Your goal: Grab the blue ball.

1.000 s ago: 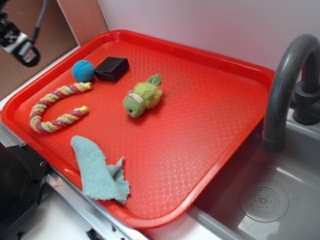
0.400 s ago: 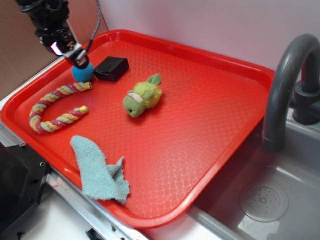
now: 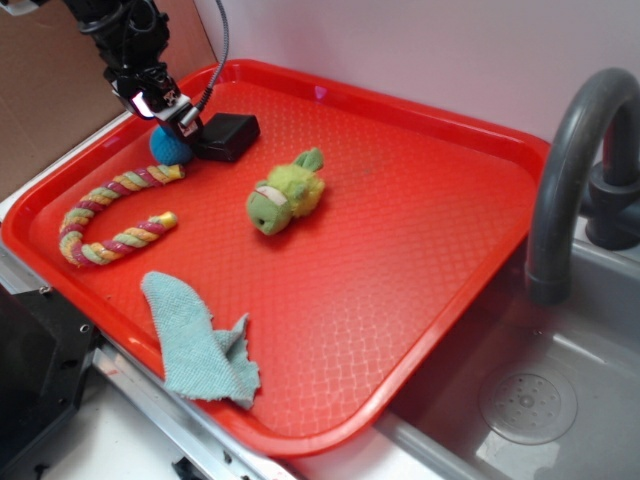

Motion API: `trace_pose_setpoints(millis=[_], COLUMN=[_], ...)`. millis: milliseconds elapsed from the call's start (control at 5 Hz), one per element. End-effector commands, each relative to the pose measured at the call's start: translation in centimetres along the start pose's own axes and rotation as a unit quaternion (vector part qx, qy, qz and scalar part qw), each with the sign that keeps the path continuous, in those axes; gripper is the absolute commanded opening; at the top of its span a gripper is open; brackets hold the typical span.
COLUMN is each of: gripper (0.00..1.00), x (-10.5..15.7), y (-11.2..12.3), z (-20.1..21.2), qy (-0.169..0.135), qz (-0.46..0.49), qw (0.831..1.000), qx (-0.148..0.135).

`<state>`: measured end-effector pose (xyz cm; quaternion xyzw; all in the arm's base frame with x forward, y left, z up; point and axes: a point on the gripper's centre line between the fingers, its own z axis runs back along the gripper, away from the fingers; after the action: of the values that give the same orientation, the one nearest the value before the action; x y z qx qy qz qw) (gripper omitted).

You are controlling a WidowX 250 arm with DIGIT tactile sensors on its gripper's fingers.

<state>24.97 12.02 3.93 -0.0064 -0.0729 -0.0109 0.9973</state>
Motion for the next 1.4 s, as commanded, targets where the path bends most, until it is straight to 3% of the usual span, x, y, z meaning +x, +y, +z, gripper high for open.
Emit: trace_pose_setpoints(millis=[0,400,600,800,1000,1200], gripper=[1.00,1.00,0.77,0.45,0.00,0.00], x=[0.7,-0.5,-0.9,-0.7,-0.4,-0.1], y=[-2.1,-3.3,-3.4,-3.0,-2.7,-2.6], z=[0.6,0.3,-0.2,-1.1,-1.5,-2.4], qy=[-0.022,-0.011,0.004,0.019,0.026,0.045], qz=[-0.047,-0.032,-0.024,-0.009,-0.008,-0.008], qw=[0.998,0.999,0.999,0.999,1.000,0.999], qx=[-0.017,-0.029,-0.034,-0.027,-0.016,-0.005])
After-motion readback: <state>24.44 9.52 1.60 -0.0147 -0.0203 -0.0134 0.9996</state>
